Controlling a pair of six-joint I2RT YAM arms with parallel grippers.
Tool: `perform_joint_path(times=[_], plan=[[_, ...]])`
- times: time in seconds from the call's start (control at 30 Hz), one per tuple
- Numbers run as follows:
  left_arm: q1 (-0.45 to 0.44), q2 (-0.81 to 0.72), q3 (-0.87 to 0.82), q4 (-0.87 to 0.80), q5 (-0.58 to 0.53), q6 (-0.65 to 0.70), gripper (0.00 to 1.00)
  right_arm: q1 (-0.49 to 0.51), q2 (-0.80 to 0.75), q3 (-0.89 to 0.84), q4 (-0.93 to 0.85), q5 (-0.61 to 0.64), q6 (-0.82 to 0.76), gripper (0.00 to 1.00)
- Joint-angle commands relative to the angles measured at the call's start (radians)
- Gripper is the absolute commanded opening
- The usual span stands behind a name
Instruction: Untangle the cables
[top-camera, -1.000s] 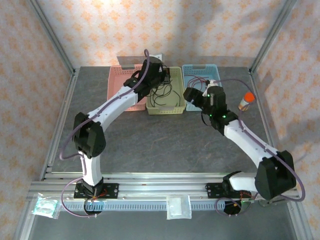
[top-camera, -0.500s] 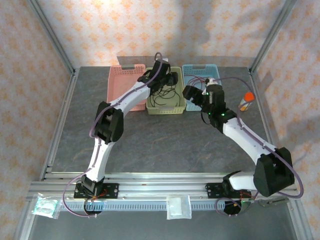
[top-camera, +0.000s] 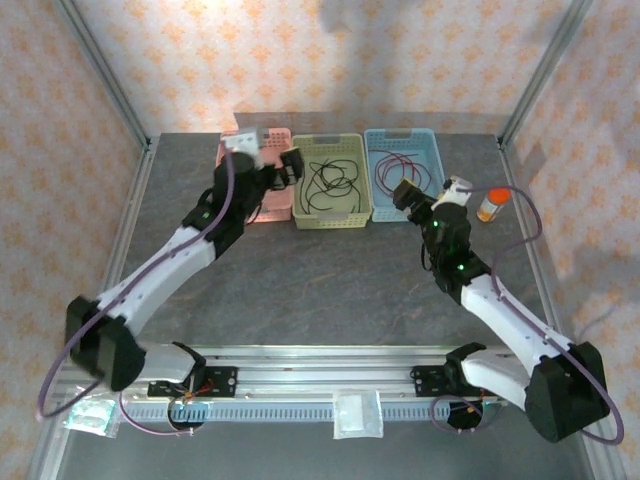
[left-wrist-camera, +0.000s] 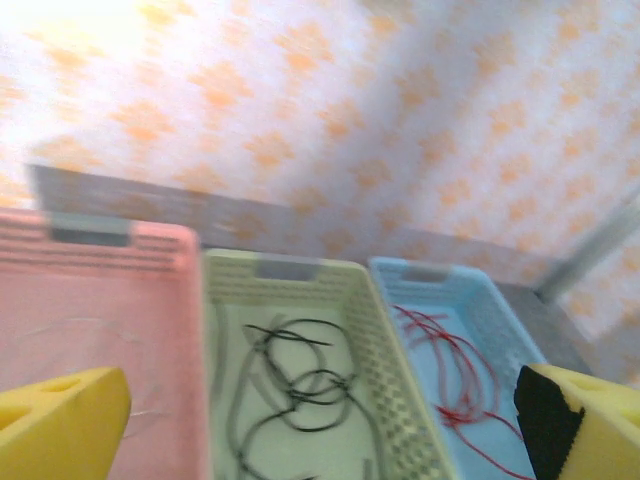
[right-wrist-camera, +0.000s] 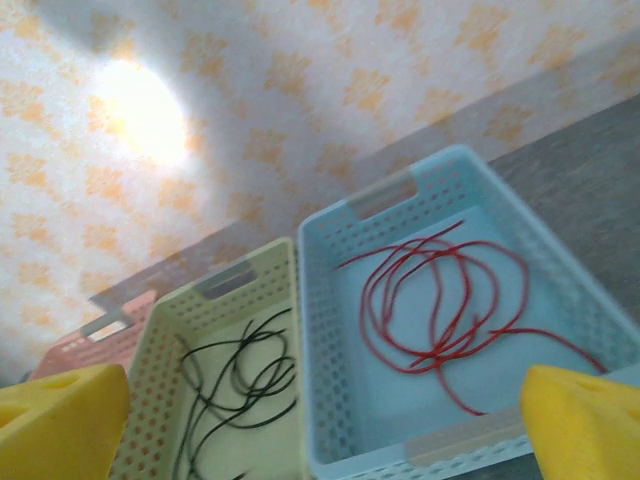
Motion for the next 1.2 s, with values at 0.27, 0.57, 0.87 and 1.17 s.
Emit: perform_joint_path(times=[0.27, 0.57, 0.87, 1.17], plan=[[0.165, -0.389, -0.685, 0.437, -0.256, 0.151, 0.99, -0.091, -0.092, -0.335, 0.39, 0.185, -0.251, 1.0], [0.308, -0.366, -0.996, 0.827, -0.184, 0.336, 0.99, -0.208, 0.073, -0.486, 0.659, 0.048, -0.315, 1.0], [0.45, 0.025, -0.972, 1.221, -0.016, 0.321, 1.0, -0.274, 0.34, -0.47, 0.943, -0.093, -0.394, 1.0], [0.452, 0.232, -0.881, 1.248, -0.045, 0.304, 0.99, -0.351, 0.496, -0.371, 0.898, -0.195, -0.344, 1.0]])
